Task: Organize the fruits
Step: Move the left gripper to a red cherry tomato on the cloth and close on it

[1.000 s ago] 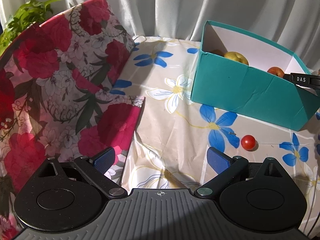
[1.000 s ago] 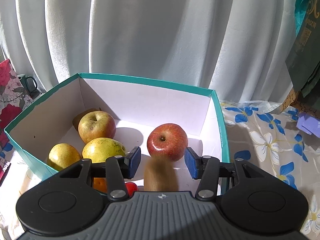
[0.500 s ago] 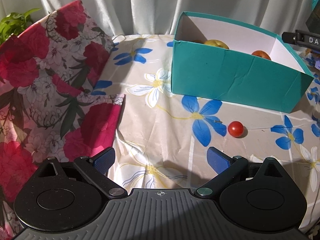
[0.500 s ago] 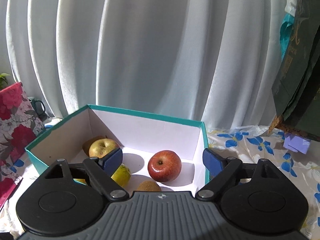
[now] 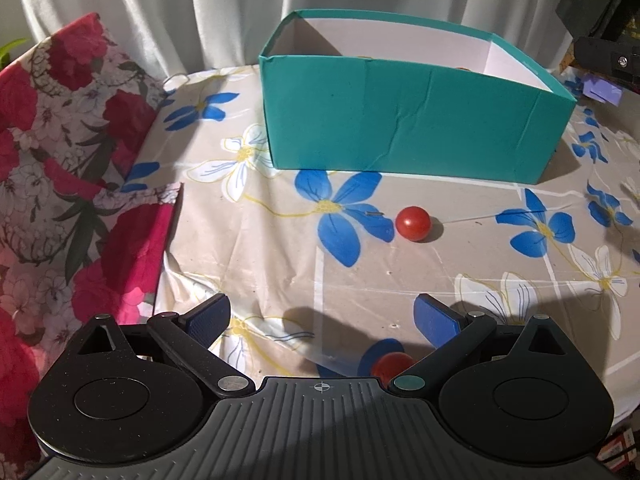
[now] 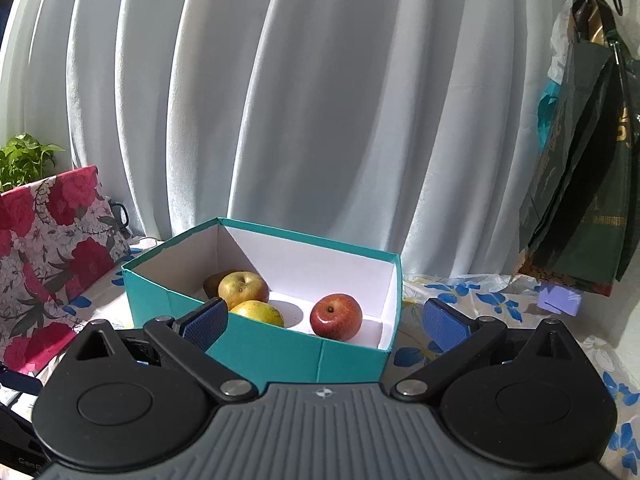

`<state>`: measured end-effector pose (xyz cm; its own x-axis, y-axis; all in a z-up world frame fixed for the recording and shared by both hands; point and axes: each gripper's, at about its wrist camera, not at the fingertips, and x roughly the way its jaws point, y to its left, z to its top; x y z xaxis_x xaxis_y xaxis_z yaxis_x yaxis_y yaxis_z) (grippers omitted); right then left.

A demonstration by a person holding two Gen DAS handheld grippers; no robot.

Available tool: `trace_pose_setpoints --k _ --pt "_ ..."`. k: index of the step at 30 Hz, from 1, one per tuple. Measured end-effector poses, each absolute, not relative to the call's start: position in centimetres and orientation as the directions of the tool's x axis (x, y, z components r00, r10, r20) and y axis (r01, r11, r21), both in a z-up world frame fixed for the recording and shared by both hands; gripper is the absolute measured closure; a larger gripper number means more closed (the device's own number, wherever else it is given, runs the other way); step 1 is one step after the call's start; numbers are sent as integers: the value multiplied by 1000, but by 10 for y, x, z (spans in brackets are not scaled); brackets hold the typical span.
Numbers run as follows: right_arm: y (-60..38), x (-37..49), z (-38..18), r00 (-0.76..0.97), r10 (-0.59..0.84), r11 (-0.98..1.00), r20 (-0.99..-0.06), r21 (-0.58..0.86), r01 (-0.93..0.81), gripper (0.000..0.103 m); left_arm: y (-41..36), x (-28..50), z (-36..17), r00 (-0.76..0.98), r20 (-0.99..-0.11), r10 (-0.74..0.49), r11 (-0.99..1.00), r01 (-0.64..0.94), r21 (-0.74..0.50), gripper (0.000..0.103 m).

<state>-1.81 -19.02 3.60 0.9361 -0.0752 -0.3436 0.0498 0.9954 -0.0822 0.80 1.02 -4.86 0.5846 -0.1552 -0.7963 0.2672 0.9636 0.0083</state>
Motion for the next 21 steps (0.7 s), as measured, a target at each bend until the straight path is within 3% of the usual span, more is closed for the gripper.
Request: trace_pose_setpoints --k 21 --pt "-200 -53 18 902 -123 992 -414 -55 110 0 -3 -16 -69 602 -773 -202 940 340 20 3"
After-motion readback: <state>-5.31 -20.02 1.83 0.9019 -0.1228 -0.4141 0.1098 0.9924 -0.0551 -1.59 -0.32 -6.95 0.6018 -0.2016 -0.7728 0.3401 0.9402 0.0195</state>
